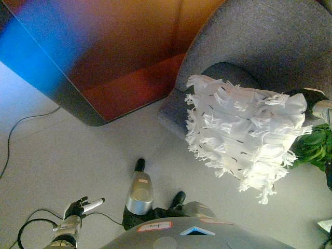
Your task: Pick up the pillow and put it on the sofa.
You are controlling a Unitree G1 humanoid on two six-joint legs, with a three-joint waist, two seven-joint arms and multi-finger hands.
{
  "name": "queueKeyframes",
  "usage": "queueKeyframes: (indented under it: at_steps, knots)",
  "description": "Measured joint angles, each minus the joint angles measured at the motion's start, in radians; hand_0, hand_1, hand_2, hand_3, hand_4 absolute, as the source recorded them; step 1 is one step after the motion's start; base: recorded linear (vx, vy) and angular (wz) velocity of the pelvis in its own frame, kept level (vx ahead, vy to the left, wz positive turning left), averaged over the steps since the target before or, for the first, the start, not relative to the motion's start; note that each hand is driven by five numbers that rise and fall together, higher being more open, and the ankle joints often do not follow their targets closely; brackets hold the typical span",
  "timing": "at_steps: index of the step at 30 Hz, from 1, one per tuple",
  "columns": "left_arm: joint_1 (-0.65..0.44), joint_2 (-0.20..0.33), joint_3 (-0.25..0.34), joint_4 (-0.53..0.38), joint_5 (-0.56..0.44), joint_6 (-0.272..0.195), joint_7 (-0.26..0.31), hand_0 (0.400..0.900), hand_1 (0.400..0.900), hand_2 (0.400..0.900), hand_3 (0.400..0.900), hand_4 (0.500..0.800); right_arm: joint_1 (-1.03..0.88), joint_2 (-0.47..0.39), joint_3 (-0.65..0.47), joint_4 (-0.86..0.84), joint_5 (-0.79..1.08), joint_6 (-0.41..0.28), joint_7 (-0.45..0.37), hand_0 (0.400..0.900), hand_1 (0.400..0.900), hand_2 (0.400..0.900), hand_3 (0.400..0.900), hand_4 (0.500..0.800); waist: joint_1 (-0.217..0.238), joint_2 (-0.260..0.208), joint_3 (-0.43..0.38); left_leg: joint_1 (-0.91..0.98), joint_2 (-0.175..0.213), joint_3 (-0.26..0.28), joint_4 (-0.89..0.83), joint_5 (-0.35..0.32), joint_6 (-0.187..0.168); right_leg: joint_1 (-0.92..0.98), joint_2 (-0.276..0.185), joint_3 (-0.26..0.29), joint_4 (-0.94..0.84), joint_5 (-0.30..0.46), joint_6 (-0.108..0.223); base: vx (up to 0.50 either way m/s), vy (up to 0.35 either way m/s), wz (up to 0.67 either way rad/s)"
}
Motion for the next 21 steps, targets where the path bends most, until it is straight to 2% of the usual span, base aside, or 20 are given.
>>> queueKeyframes:
  at_steps: [5, 9, 14, 17, 21]
  knots:
    - [-0.006, -0.005, 0.001, 0.002, 0.0, -0.021, -0.008, 0.9, 0.9, 0.9, 0.9, 0.8, -0.056, -0.004, 0.0, 0.028, -0.028, 0.033, -0.067, 0.9, 0.9, 0.9, 0.9, 0.8, -0.011, 0.014, 0.002, 0.013, -0.001, 0.002, -0.006, 0.001, 0.0, 0.011, -0.001, 0.001, -0.001, 0.0, 0.0, 0.0, 0.0, 0.0]
    - [-0.02, -0.01, 0.011, 0.007, -0.001, -0.027, -0.015, 0.9, 0.9, 0.9, 0.9, 0.8, -0.109, -0.049, -0.001, 0.037, -0.028, 0.037, -0.117, 0.9, 0.9, 0.9, 0.9, 0.8, -0.011, 0.021, 0.002, 0.041, -0.004, 0.012, -0.019, 0.003, 0.002, 0.03, -0.003, 0.007, -0.004, 0.0, 0.0, -0.02, 0.027, -0.04]
    - [-0.033, -0.018, 0.011, 0.009, -0.002, -0.026, -0.015, 0.9, 0.9, 0.9, 0.9, 0.8, -0.177, -0.131, 0.0, 0.037, -0.03, 0.037, -0.121, 0.9, 0.9, 0.9, 0.9, 0.8, -0.013, 0.02, -0.001, 0.07, -0.004, 0.02, -0.036, 0.007, 0.001, 0.05, -0.004, 0.015, -0.007, 0.0, 0.0, 0.0, 0.039, -0.03]
    - [-0.033, -0.02, 0.01, 0.013, -0.003, -0.024, -0.016, 0.9, 0.9, 0.9, 0.9, 0.8, -0.182, -0.17, 0.001, 0.038, -0.032, 0.062, -0.12, 0.9, 0.9, 0.9, 0.9, 0.8, -0.016, 0.003, -0.024, 0.083, -0.004, 0.025, -0.054, 0.015, 0.0, 0.053, -0.004, 0.023, -0.013, 0.0, 0.001, -0.05, 0.04, -0.03]
    - [-0.026, -0.021, 0.007, 0.019, -0.003, -0.003, -0.016, 0.9, 0.9, 0.9, 0.9, 0.8, -0.184, -0.181, 0.001, 0.04, -0.066, 0.078, -0.121, 0.9, 0.9, 0.9, 0.9, 0.8, -0.05, -0.02, -0.073, 0.087, -0.004, 0.028, -0.079, 0.028, 0.0, 0.043, -0.005, 0.03, -0.016, 0.002, 0.003, -0.06, 0.041, -0.11]
